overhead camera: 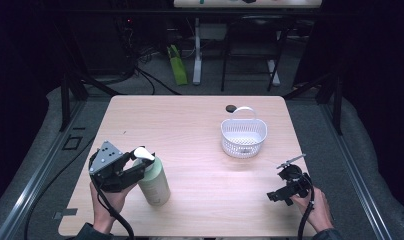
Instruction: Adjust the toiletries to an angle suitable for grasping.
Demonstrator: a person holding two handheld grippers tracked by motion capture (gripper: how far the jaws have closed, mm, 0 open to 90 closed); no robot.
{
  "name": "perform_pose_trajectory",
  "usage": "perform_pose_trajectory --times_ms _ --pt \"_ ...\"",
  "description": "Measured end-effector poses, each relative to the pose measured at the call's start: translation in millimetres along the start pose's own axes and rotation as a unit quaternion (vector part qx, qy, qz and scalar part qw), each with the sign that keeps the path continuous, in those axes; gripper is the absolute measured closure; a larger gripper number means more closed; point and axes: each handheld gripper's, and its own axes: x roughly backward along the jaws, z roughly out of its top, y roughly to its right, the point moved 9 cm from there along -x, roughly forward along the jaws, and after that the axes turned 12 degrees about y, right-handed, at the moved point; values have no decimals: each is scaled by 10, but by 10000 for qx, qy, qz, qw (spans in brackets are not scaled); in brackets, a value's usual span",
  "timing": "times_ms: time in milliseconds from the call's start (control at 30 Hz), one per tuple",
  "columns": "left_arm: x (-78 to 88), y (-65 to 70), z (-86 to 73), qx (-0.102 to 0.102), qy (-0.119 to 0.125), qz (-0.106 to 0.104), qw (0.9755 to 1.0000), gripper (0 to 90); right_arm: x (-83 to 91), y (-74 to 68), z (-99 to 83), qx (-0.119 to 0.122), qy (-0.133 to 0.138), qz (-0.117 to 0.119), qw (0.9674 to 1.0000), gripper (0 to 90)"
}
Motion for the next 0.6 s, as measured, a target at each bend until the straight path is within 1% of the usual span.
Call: perform_pose_trajectory --times_ms 67,167,200,267,333,433,600 --pt "-10 15 3 -17 47 2 10000 606 4 -3 3 -22 6 10 10000 0" --pt "-20 29 10 -39 123 -6 9999 662 18 11 8 22 27 -42 10000 0" --pt "-20 29 10 -39 123 -6 9999 668 18 11 8 22 27 -42 10000 0" --pt "-26 38 13 -54 124 -22 9999 669 23 14 9 10 23 -59 10000 0" --pt "-37 42 15 -59 138 -31 9999 670 23 18 17 2 71 -59 10000 0" --pt "-64 58 21 -72 145 -41 9999 672 47 48 35 -66 164 -133 9998 0" --pt "-130 105 31 -119 135 -123 9998 672 51 48 38 -44 171 -142 9997 0"
